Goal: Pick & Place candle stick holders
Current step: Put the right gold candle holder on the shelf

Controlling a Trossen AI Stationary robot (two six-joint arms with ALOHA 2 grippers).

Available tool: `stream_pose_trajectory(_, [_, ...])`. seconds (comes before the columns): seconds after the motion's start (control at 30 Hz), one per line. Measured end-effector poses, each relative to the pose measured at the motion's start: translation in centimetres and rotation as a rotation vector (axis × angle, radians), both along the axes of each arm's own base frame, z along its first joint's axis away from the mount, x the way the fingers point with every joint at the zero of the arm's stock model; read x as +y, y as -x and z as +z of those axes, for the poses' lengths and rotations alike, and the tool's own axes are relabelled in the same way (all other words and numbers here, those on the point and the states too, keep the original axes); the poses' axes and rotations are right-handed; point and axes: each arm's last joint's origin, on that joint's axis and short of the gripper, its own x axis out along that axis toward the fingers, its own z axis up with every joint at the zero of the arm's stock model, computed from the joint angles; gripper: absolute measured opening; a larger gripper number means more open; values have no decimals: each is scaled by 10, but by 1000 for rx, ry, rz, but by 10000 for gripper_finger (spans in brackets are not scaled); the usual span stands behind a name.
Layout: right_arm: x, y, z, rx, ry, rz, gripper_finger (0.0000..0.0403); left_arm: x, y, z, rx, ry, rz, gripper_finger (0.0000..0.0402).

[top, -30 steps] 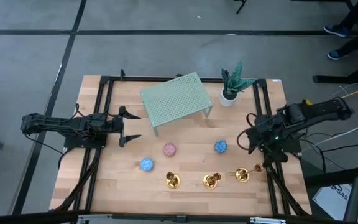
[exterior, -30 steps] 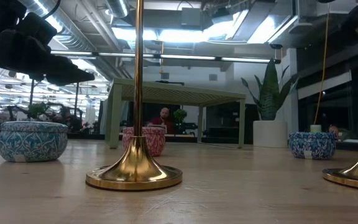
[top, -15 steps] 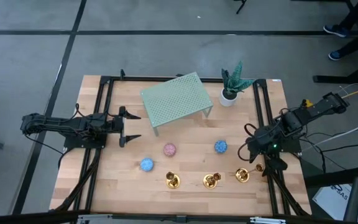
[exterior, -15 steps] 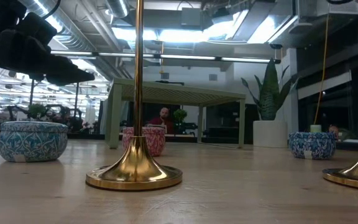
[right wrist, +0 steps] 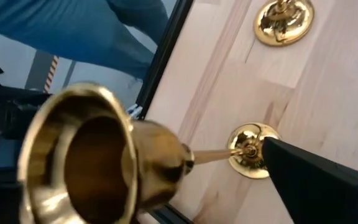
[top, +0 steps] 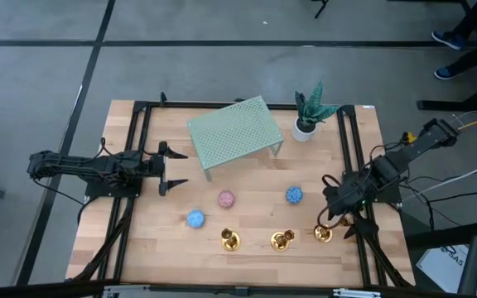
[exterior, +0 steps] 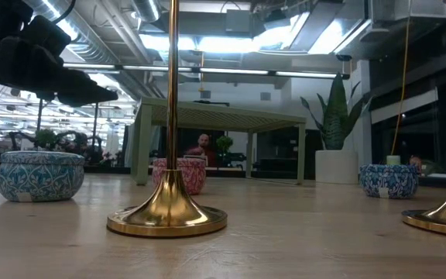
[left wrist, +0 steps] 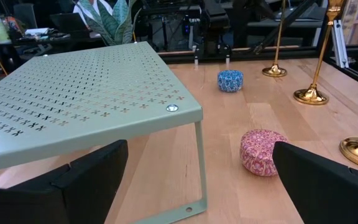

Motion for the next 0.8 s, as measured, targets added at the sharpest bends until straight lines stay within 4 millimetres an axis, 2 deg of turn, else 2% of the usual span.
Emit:
stream_pose_trajectory(0.53, [1, -1, -1, -17, 35, -19, 163, 0, 0, 0, 0, 0, 0, 400])
stream_pose_trajectory(0.67, [1, -4, 0, -57, 57, -90, 134, 0, 0, 0, 0, 0, 0, 400])
stream_pose_trajectory(0.8, [1, -6, 1, -80, 57, -123, 126, 0, 0, 0, 0, 0, 0, 400])
